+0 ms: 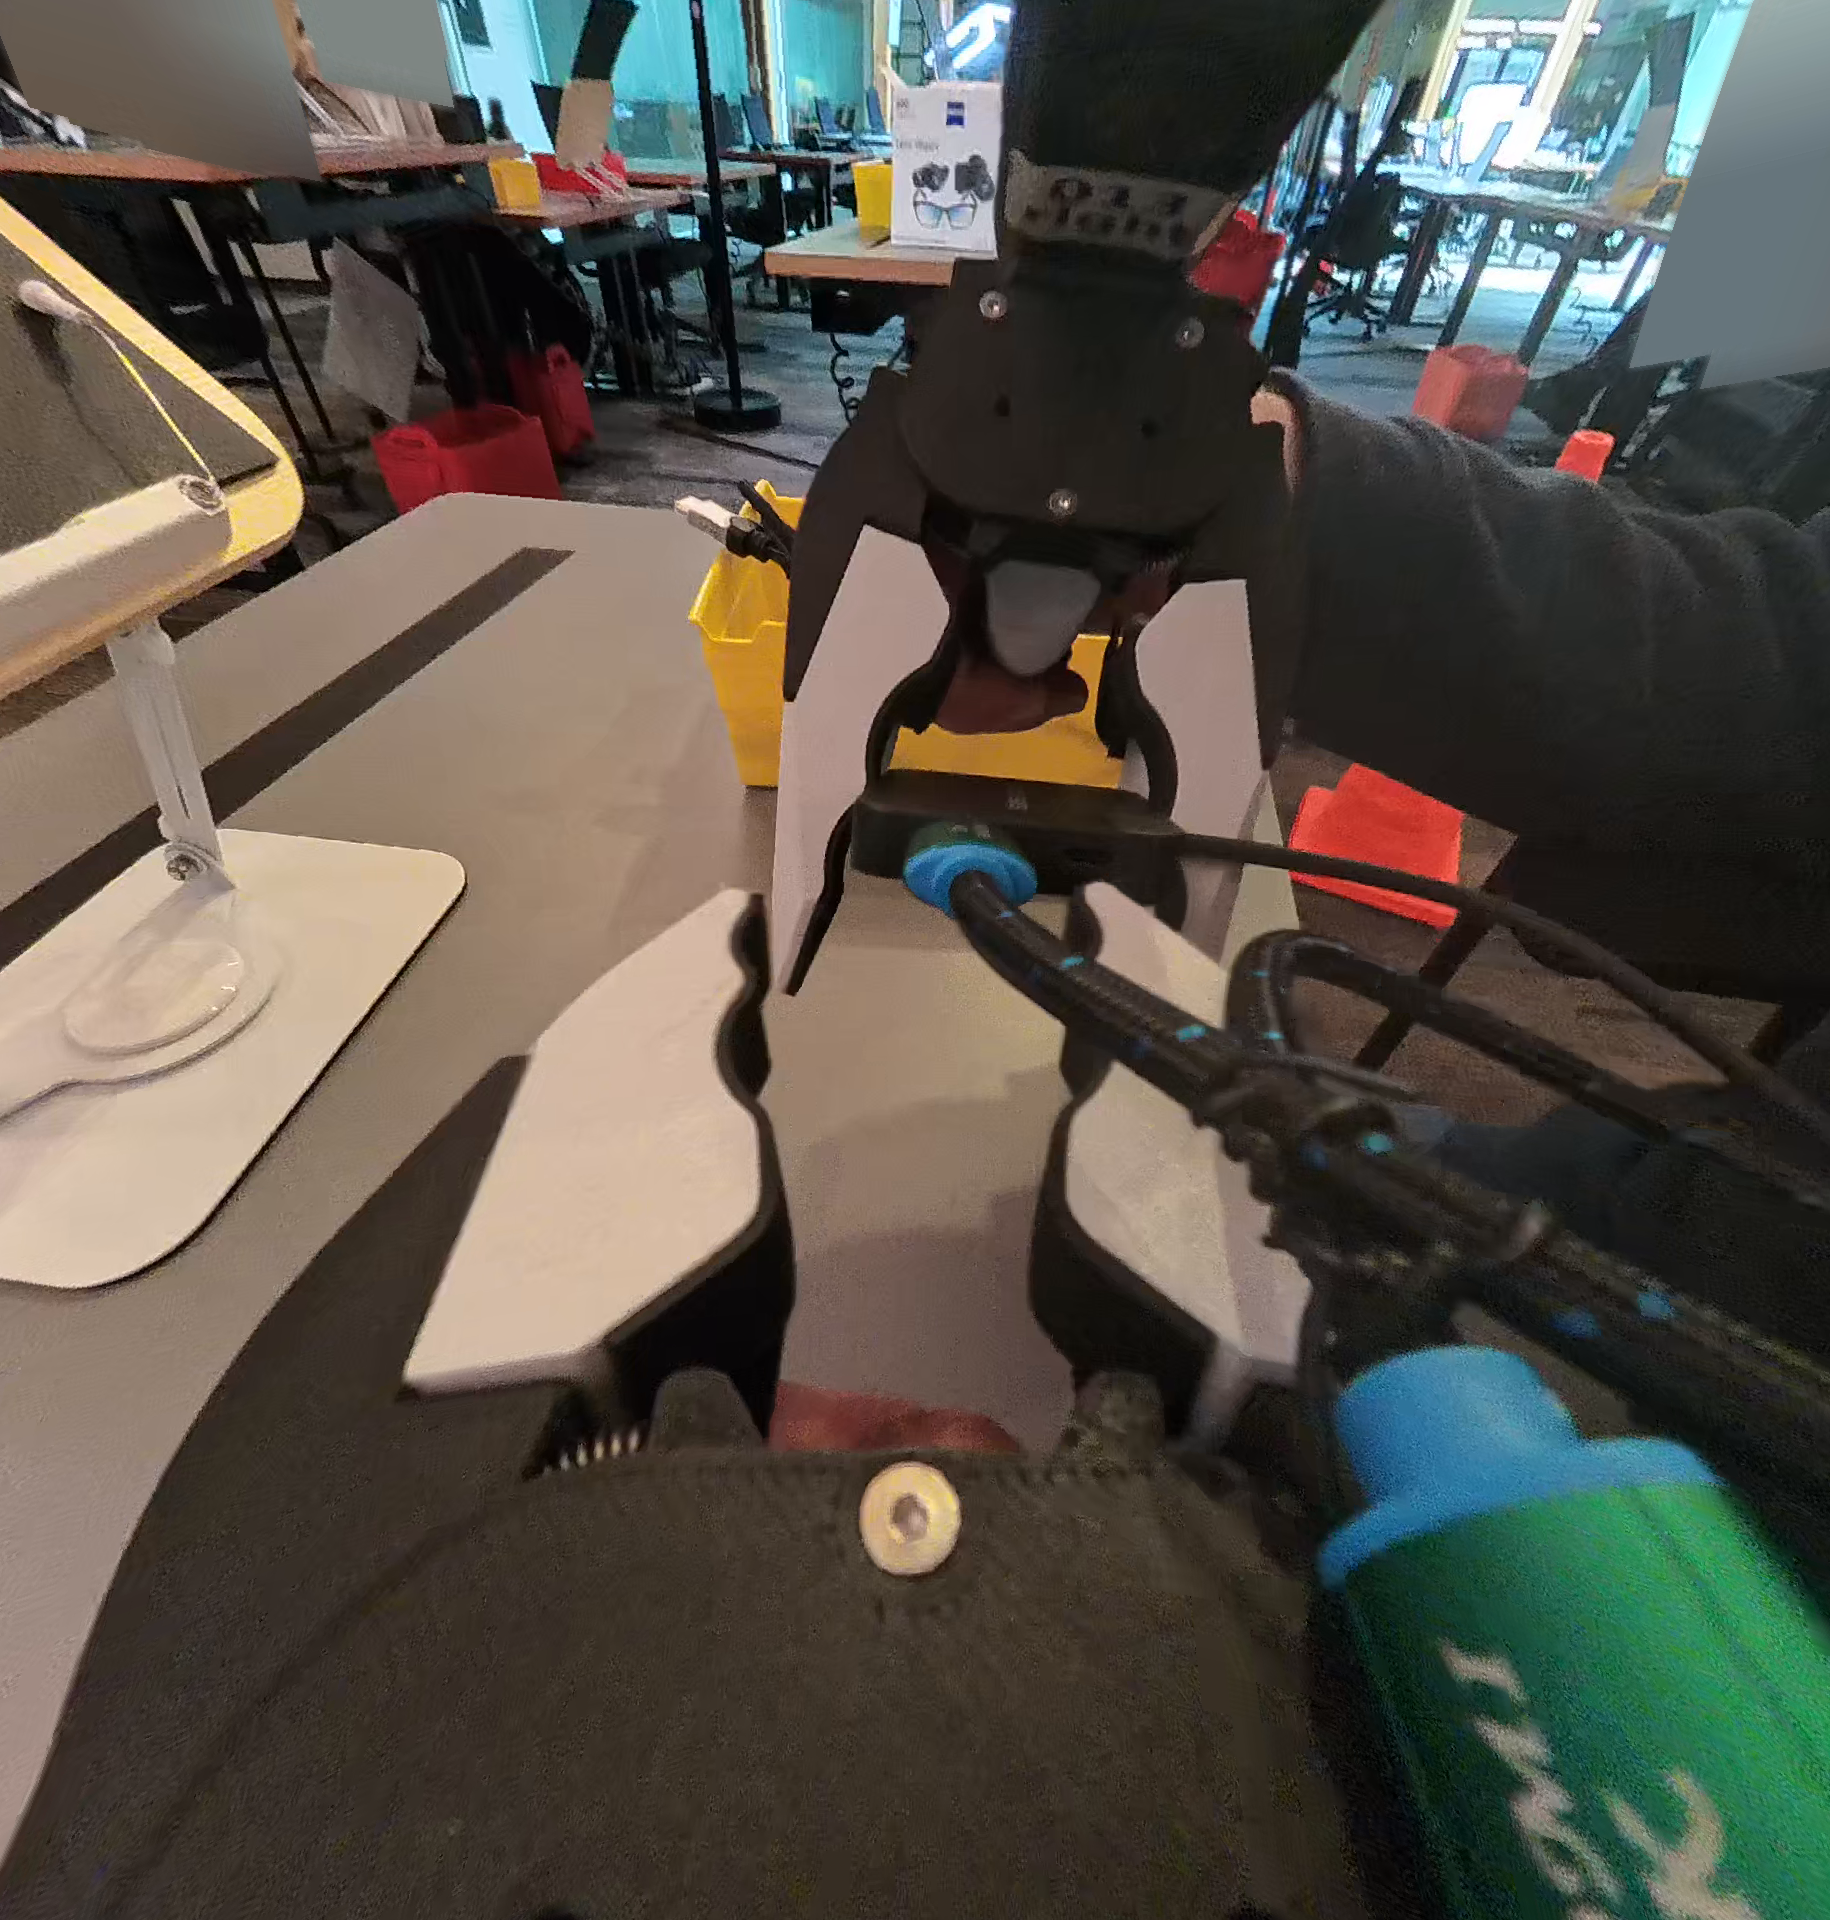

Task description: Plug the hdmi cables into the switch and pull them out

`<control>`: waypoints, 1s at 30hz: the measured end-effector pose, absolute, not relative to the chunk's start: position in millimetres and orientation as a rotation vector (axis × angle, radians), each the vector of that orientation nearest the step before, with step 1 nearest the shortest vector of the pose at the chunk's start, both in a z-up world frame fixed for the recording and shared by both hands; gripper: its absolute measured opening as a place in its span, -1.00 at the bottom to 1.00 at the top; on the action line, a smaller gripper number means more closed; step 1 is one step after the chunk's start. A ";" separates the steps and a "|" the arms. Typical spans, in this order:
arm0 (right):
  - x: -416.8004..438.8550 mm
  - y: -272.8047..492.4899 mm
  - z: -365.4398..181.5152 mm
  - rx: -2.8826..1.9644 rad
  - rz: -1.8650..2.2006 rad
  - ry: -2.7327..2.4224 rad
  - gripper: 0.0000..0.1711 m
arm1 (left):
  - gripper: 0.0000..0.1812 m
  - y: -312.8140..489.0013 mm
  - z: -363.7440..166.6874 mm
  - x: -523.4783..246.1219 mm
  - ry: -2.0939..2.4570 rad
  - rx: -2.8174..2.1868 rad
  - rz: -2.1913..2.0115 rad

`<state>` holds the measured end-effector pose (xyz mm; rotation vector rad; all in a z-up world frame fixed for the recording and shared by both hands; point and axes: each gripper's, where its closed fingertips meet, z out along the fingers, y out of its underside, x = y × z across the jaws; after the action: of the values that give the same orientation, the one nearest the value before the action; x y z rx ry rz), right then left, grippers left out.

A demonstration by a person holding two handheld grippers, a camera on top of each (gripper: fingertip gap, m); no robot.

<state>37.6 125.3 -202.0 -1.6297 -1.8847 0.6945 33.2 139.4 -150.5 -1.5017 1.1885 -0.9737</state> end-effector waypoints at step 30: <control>53.1 124.4 -213.4 -1.710 0.604 -1.980 -0.01 | -0.76 130.4 -138.1 48.3 1.068 -1.423 -1.092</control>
<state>53.1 124.4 -213.4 -1.7104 -1.9804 0.6040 48.3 130.4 -138.1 -1.4230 1.0680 -1.0921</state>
